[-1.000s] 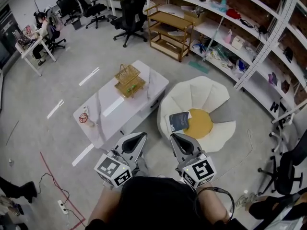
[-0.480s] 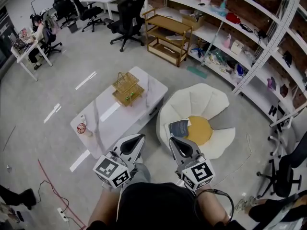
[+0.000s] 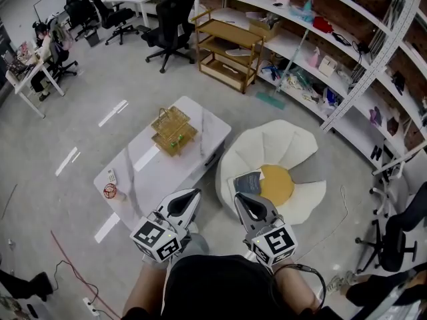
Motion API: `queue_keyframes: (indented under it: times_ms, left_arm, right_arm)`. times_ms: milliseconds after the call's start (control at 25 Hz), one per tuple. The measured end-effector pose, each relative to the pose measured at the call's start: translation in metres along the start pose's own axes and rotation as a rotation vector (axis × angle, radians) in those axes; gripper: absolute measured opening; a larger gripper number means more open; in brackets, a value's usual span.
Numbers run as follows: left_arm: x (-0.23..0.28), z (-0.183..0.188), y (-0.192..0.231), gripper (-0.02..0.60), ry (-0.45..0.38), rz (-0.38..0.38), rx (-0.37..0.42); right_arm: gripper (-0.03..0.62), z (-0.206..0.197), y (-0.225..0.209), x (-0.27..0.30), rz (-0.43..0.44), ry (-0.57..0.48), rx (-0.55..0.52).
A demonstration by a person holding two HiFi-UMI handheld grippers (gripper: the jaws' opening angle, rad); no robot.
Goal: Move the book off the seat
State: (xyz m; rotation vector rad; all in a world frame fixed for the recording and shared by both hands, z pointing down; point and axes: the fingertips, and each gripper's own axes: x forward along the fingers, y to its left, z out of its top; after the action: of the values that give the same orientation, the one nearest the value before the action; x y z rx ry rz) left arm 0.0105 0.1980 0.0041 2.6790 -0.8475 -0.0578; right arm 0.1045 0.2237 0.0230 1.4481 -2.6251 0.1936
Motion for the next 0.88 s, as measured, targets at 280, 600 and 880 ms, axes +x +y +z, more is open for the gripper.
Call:
queue_keyframes:
  times_ms: [280,600,880]
  left_arm:
    - [0.022,0.008,0.025,0.006,0.035,-0.062,0.006]
    - [0.031,0.018,0.066,0.006,0.058,-0.115,0.003]
    - [0.029,0.031,0.106,0.006,0.061,-0.146,-0.004]
  right_arm:
    - [0.017,0.004,-0.016,0.032,-0.041,0.02,0.007]
    - [0.017,0.011,-0.02,0.074,-0.087,0.032,0.006]
    - [0.017,0.017,-0.017,0.111,-0.125,0.048,0.01]
